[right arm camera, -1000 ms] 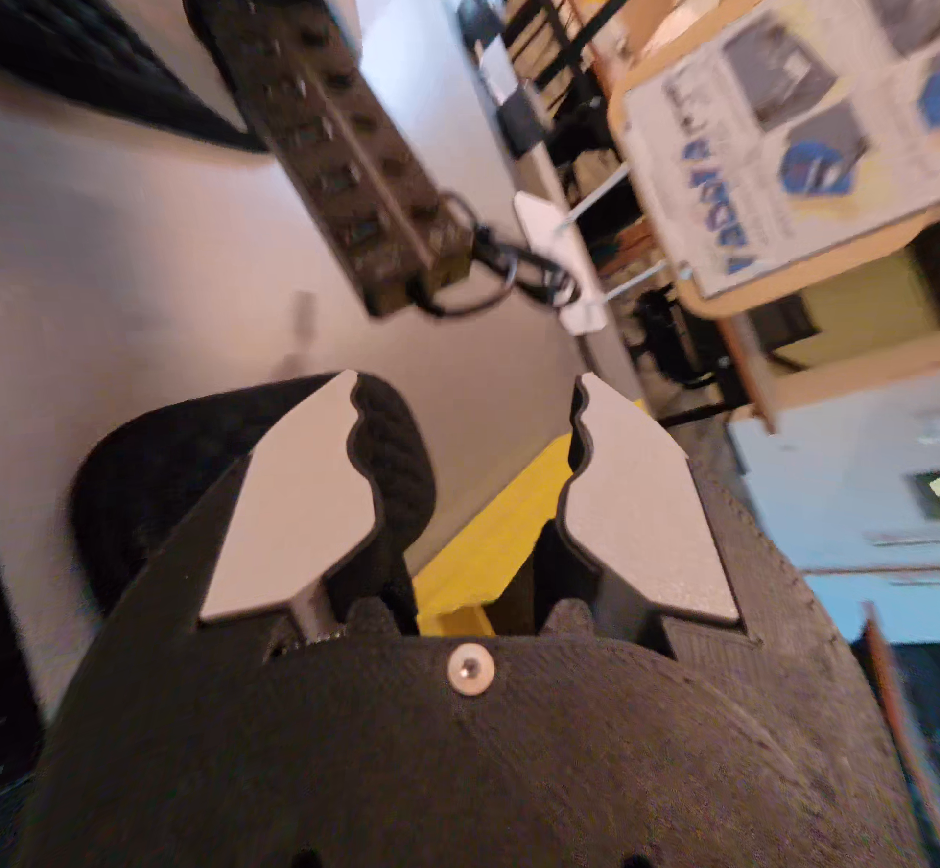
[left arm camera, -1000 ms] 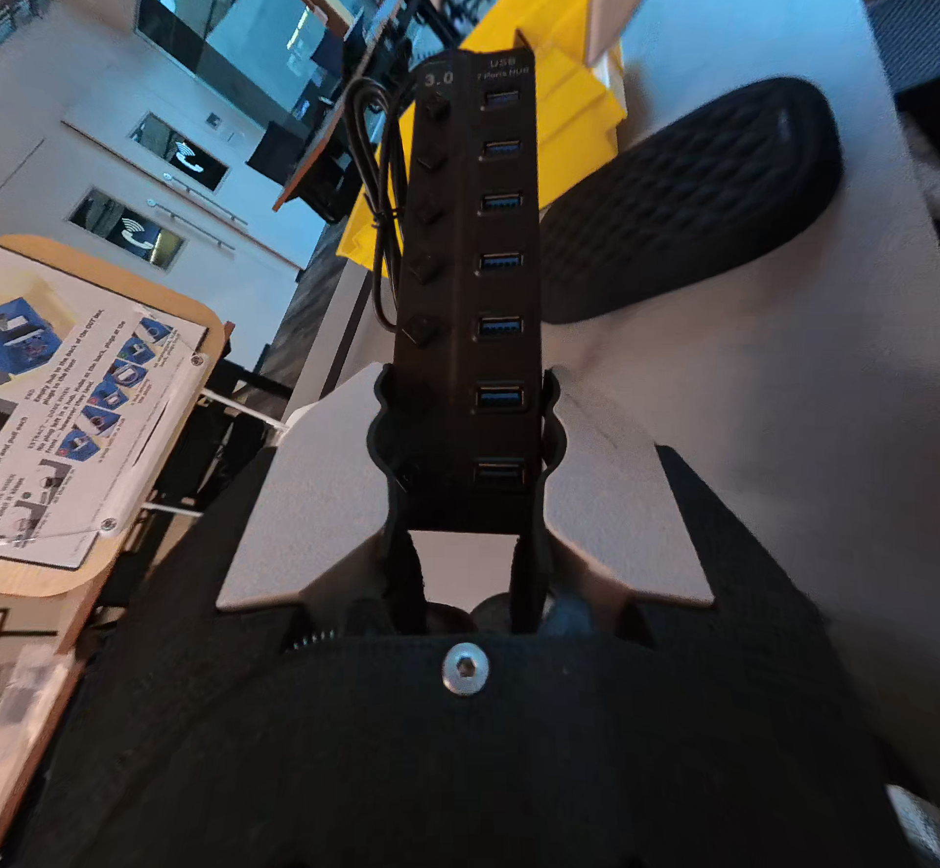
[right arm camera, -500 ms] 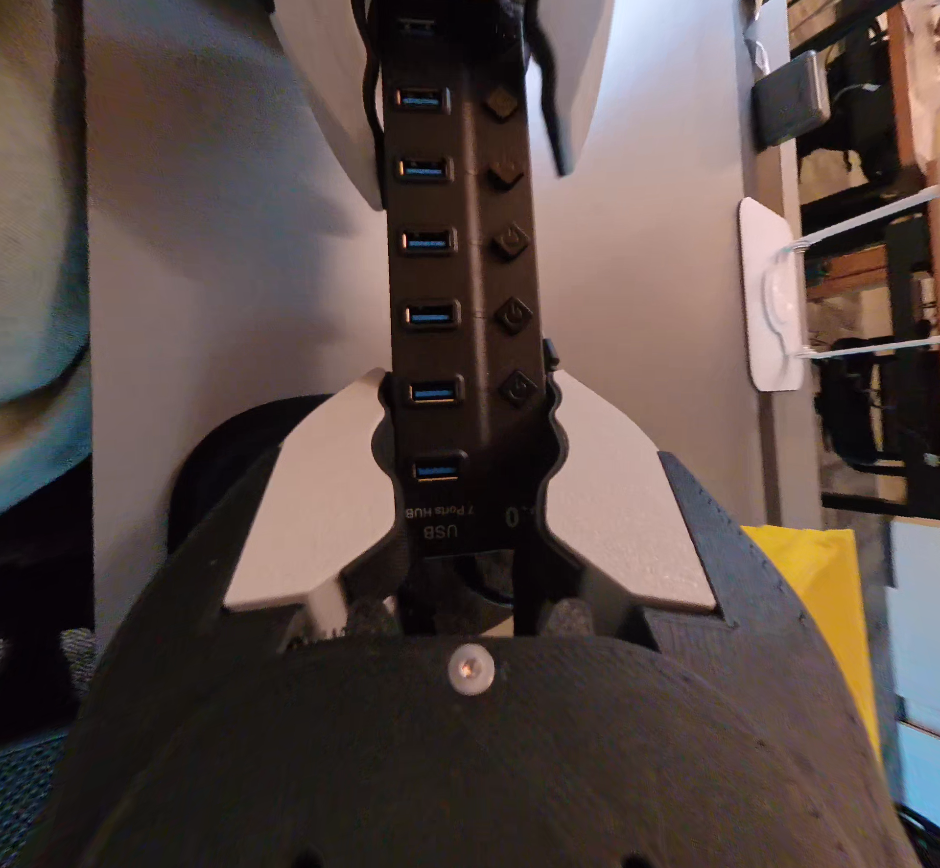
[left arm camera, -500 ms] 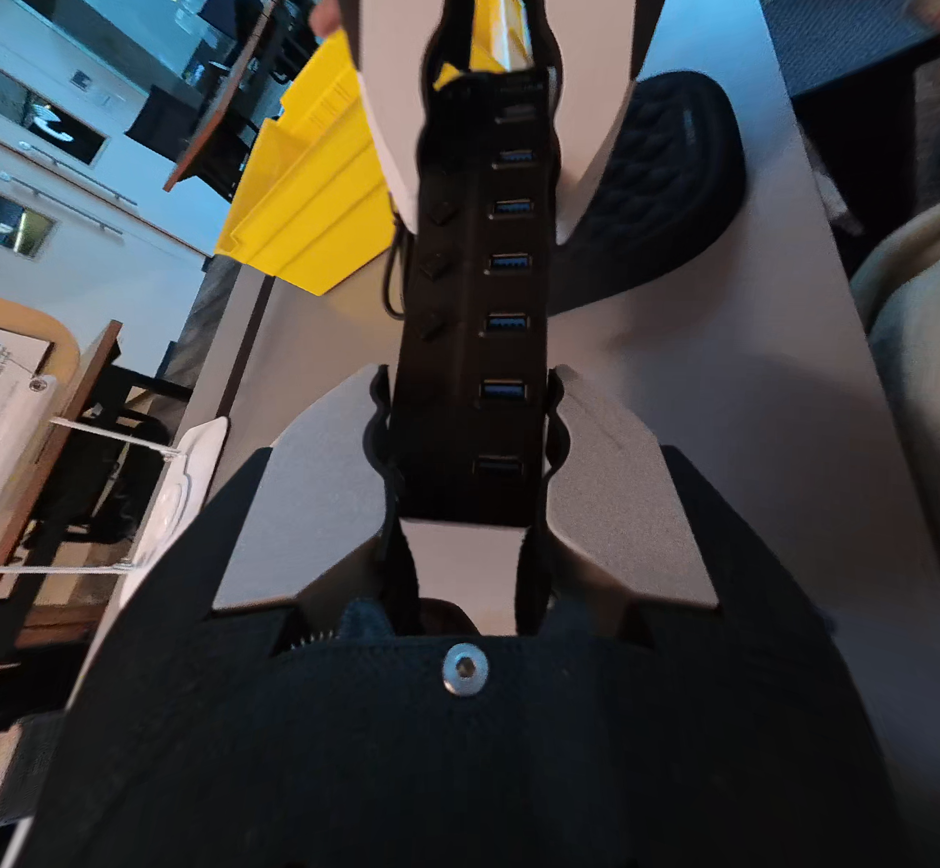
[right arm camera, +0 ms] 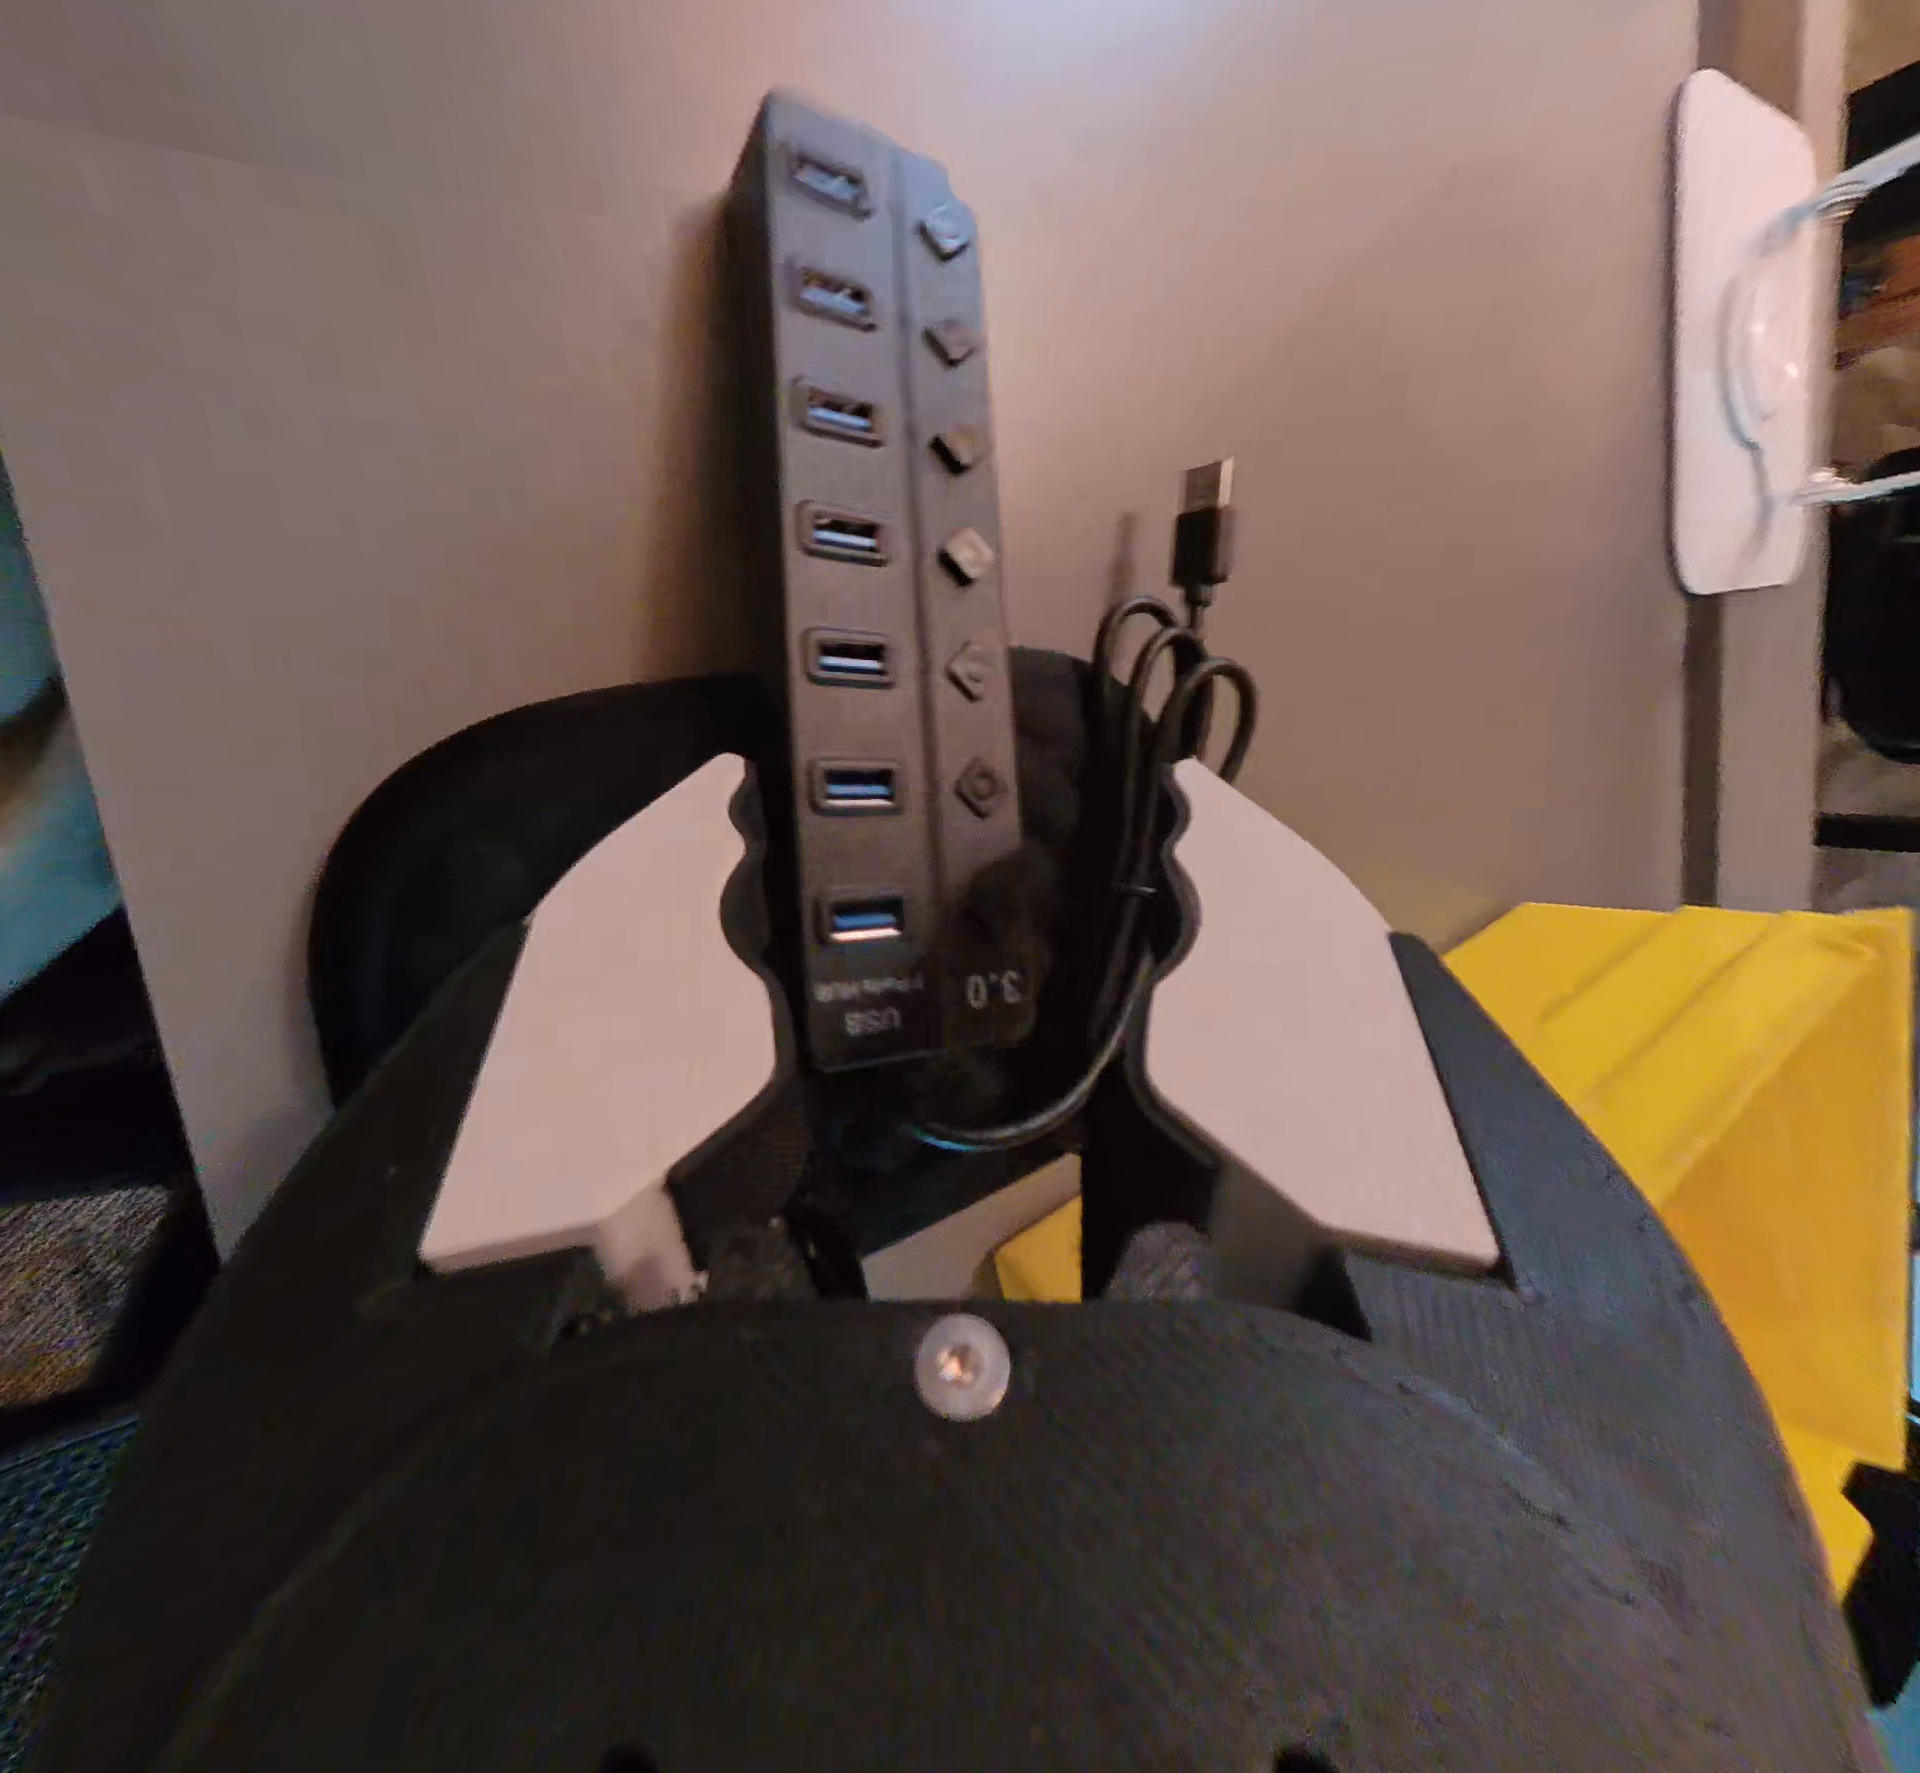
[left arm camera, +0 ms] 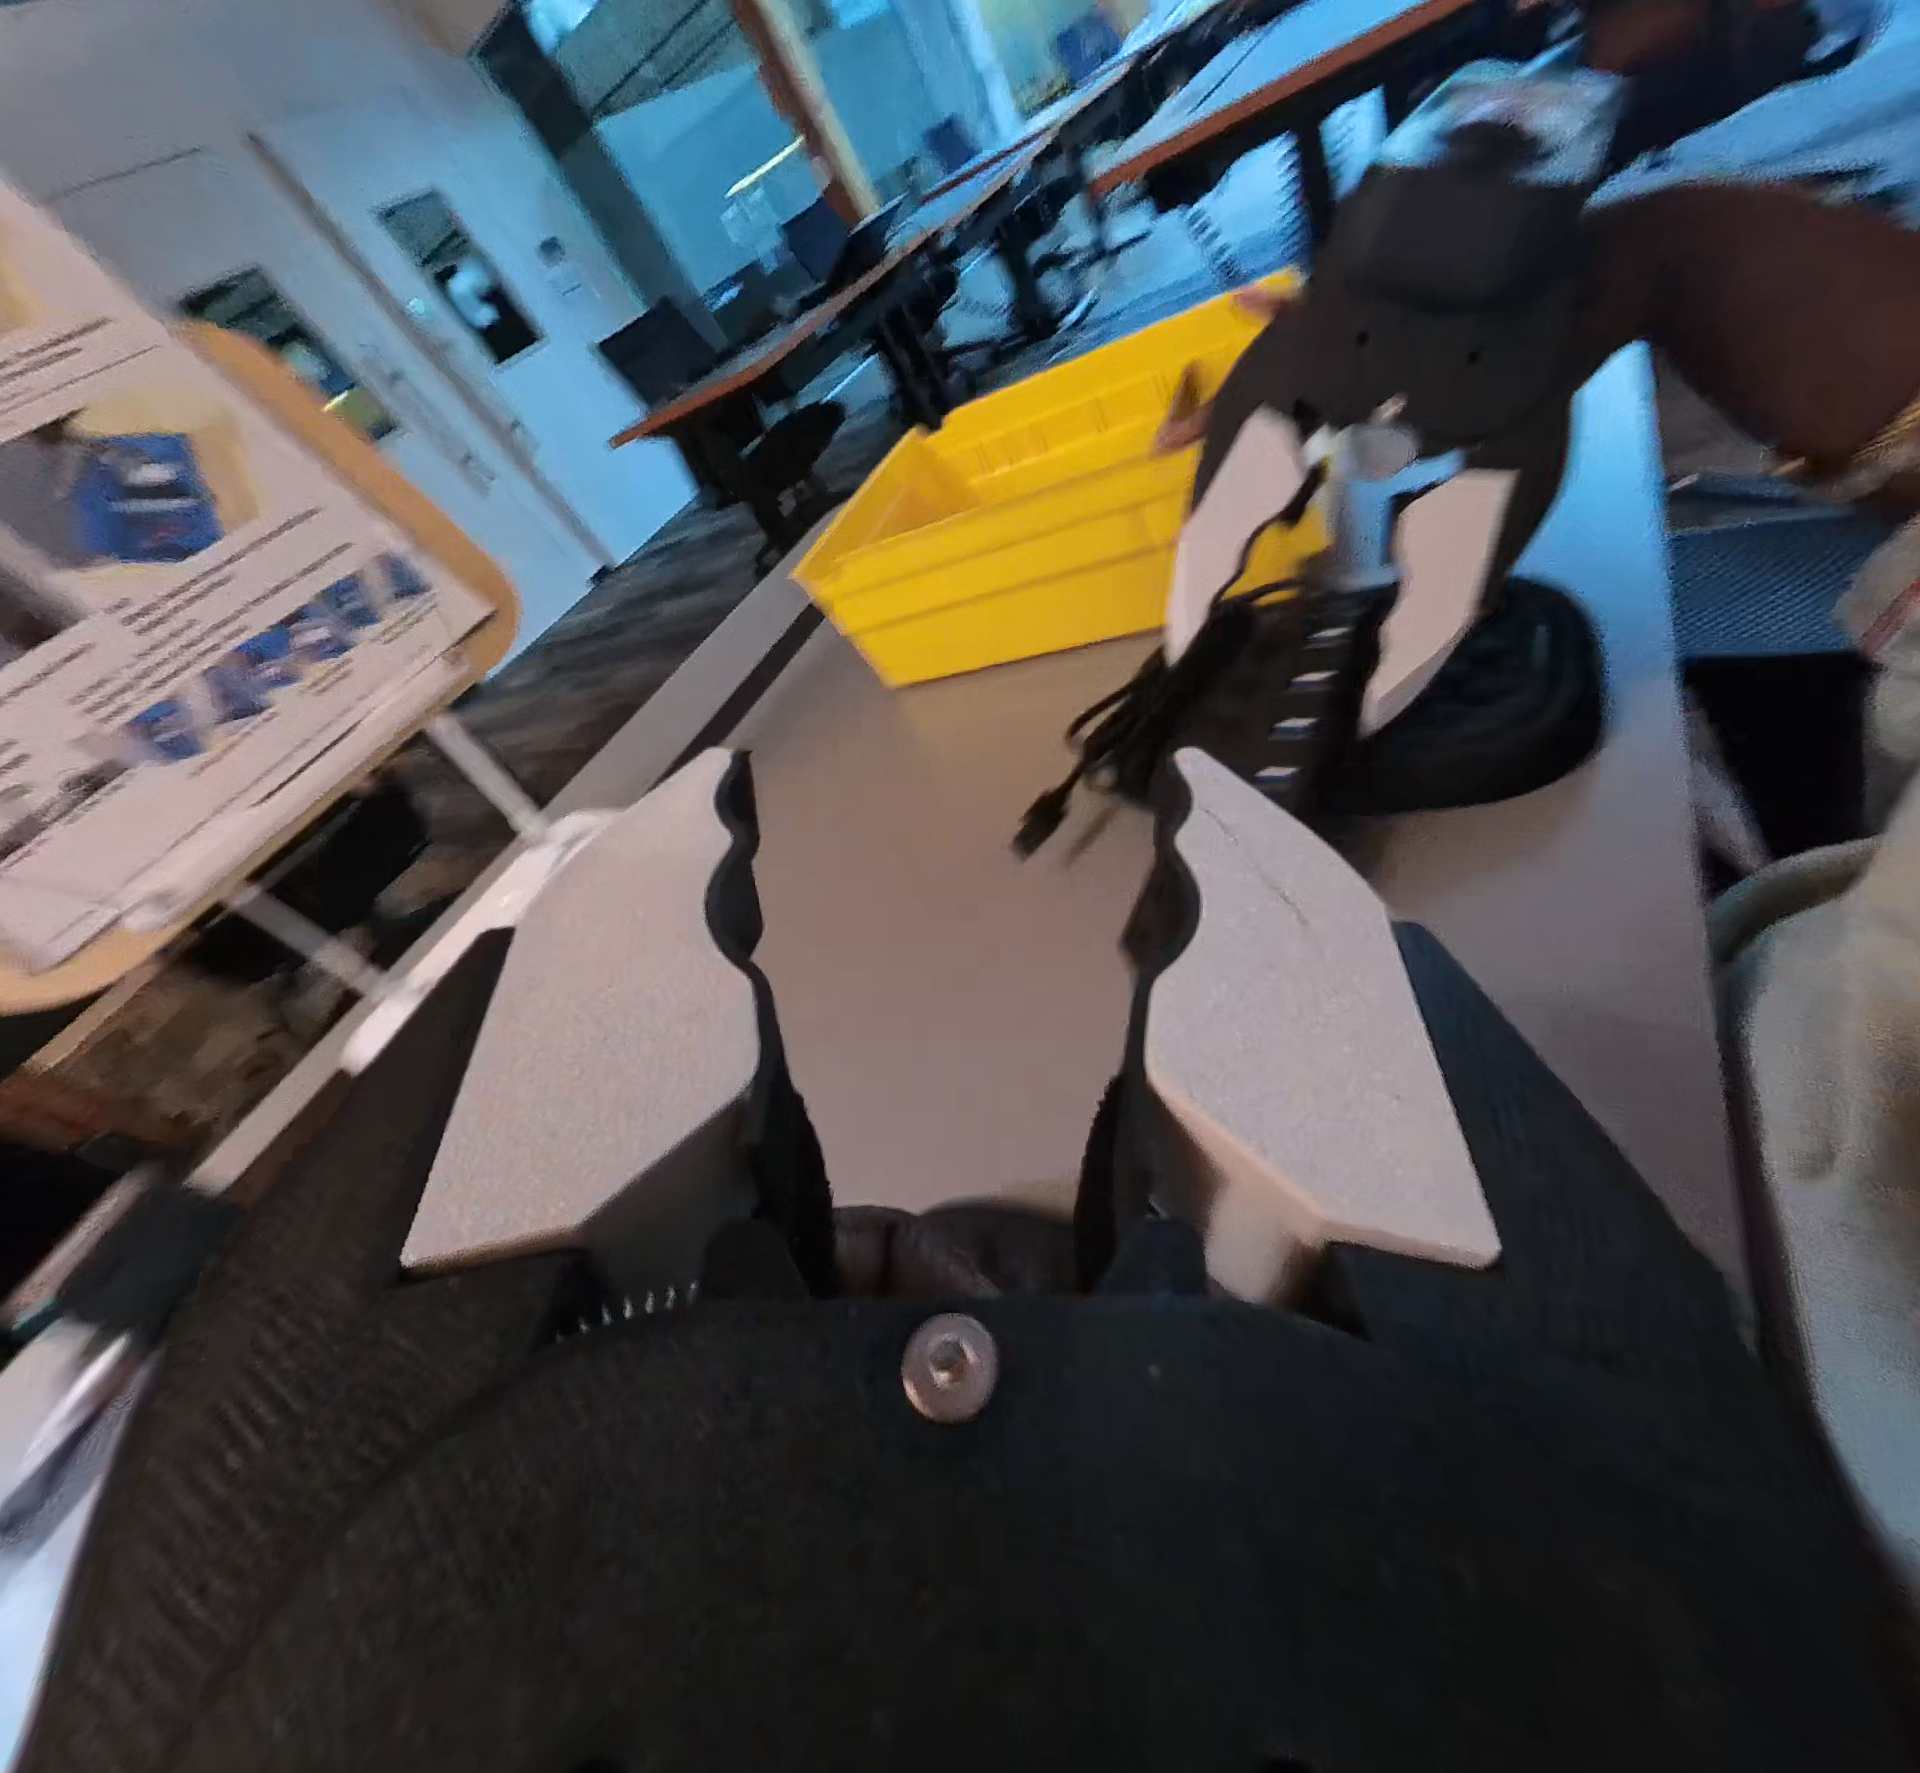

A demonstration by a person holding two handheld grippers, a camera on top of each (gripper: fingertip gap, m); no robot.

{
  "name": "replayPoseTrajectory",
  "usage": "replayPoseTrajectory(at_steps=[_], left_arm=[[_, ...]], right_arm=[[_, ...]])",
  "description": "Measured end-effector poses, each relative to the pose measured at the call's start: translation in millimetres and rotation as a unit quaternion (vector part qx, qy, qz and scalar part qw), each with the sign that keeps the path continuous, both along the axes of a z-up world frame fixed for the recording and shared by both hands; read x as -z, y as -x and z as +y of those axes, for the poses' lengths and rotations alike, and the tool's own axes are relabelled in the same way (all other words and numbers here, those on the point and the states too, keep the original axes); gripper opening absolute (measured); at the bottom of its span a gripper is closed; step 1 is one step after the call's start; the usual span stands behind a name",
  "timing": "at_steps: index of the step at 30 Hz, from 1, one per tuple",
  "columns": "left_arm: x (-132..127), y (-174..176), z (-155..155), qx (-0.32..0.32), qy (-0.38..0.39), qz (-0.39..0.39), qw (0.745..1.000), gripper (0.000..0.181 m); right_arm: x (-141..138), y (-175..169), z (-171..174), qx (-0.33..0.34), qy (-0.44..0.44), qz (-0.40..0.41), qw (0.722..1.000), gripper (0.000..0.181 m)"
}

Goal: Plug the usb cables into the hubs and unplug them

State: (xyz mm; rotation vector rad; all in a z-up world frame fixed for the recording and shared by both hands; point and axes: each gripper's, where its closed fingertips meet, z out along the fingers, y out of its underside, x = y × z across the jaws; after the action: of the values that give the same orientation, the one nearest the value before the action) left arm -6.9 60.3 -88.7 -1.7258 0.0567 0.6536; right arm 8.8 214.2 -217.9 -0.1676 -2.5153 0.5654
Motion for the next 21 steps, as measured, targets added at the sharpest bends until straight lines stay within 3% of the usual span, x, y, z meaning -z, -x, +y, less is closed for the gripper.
replayPoseTrajectory(at_steps=[3, 6, 11, 12, 13, 16, 19, 21], left_arm=[[-9.4, 36.2, -63.8, -0.156, 0.028, -0.025, 0.987, 0.065], [-6.5, 55.8, -150.1, -0.297, 0.041, -0.103, 0.948, 0.060], [22.5, 62.0, -290.6, -0.533, 0.090, -0.205, 0.816, 0.052], [27.7, 62.2, -304.0, -0.546, 0.103, -0.219, 0.802, 0.051], [34.3, 63.0, -304.8, -0.530, 0.109, -0.247, 0.804, 0.048], [63.8, 64.8, -283.5, -0.428, 0.159, -0.347, 0.819, 0.043], [106.6, 61.8, -283.1, -0.400, 0.256, -0.425, 0.770, 0.039], [127.1, 59.8, -279.5, -0.383, 0.292, -0.450, 0.752, 0.037]], right_arm=[[-15.8, 1.2, 1.2, 0.003, 0.030, 0.029, 0.999, 0.075], [-29.9, 0.5, 2.7, 0.001, 0.055, 0.057, 0.997, 0.076], [-45.6, 3.3, 5.8, 0.011, 0.052, 0.099, 0.994, 0.077], [-49.6, 3.9, 4.0, 0.009, 0.050, 0.110, 0.993, 0.077], [-53.7, 4.1, 1.0, 0.005, 0.050, 0.120, 0.991, 0.077], [-63.3, 1.9, -7.2, -0.008, 0.058, 0.144, 0.988, 0.077], [-71.8, 5.1, -1.0, 0.012, 0.049, 0.170, 0.984, 0.079], [-78.4, 9.1, 8.1, 0.035, 0.040, 0.191, 0.980, 0.080]])
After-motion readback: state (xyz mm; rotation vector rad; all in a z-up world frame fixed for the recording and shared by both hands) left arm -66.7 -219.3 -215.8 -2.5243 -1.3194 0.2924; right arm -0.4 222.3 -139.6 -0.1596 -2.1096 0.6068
